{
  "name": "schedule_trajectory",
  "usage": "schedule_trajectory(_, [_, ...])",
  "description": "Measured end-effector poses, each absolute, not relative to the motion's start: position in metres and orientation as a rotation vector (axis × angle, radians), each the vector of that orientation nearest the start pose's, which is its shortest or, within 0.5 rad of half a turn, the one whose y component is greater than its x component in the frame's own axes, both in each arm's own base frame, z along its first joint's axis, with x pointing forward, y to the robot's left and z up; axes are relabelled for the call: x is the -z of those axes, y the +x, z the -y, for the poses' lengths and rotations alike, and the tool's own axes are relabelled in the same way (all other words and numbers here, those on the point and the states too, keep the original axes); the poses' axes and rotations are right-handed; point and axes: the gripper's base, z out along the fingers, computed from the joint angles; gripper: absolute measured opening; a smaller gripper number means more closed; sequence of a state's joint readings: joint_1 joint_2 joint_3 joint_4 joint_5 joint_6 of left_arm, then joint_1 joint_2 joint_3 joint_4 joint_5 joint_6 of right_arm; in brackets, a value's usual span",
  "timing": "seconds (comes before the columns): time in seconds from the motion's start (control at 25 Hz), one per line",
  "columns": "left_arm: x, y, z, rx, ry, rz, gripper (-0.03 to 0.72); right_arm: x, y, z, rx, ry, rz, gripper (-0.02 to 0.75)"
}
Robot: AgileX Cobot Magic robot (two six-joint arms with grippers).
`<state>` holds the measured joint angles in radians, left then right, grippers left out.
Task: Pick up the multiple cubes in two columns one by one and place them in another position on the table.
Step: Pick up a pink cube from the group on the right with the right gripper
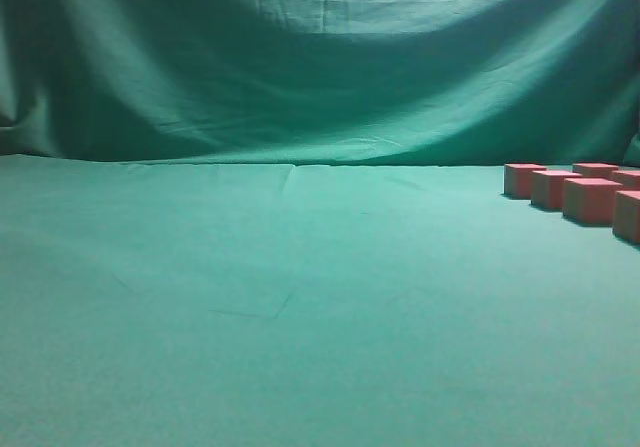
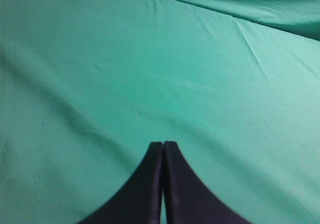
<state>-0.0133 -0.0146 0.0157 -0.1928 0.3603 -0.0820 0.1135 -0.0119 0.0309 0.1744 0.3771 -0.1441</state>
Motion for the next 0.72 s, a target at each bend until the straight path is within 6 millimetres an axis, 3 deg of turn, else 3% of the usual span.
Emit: schedule_trajectory(0.72, [-0.1768,0.0524,0.0069,0.255,-0.182,-1.837,0.000,-0.1700,0.0515,-0.0117,-0.151,-0.133,-1.872,0.000])
